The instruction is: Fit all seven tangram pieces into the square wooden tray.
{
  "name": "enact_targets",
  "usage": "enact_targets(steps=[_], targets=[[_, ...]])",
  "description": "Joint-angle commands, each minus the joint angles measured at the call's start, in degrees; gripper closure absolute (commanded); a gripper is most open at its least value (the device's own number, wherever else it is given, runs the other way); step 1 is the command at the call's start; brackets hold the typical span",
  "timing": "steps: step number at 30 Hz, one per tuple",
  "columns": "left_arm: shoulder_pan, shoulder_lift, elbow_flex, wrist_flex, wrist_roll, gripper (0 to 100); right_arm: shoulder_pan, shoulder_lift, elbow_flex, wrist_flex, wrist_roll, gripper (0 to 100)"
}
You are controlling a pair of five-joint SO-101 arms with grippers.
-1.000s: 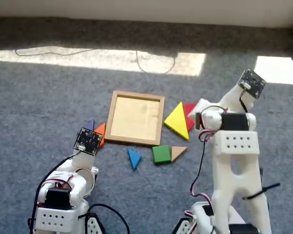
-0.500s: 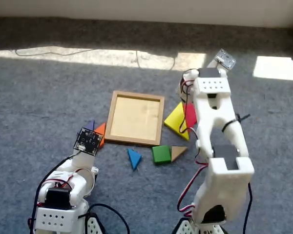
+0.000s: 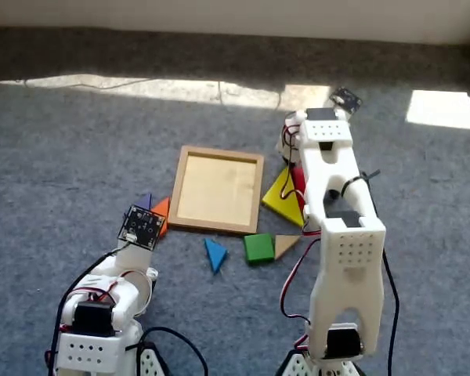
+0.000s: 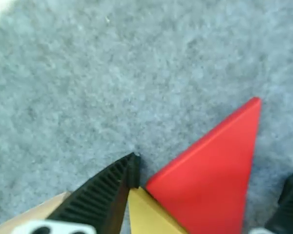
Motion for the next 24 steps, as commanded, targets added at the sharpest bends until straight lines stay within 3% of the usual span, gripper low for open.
enact_targets(steps=[1,5,9,17,24], targets=[[-0.7,-1.9,1.2,0.1,0.4,99,-0.4,0.9,-1.5,-0.2,0.0,61.1],[-0.7,-1.9,1.2,0.1,0.4,99,-0.3,1.1,-1.2,0.6,0.1,69.0],[-0.7,-1.9,1.2,0.1,0.4,99,-0.3,1.0,-1.6,8.0,0.7,71.1],[-0.7,-1.9,1.2,0.1,0.4,99,3.9,0.9,-1.6,15.8,20.6,71.1],[-0.7,-1.9,1.2,0.1,0.4,99,8.9,0.8,-1.7,18.2,32.1,71.2]])
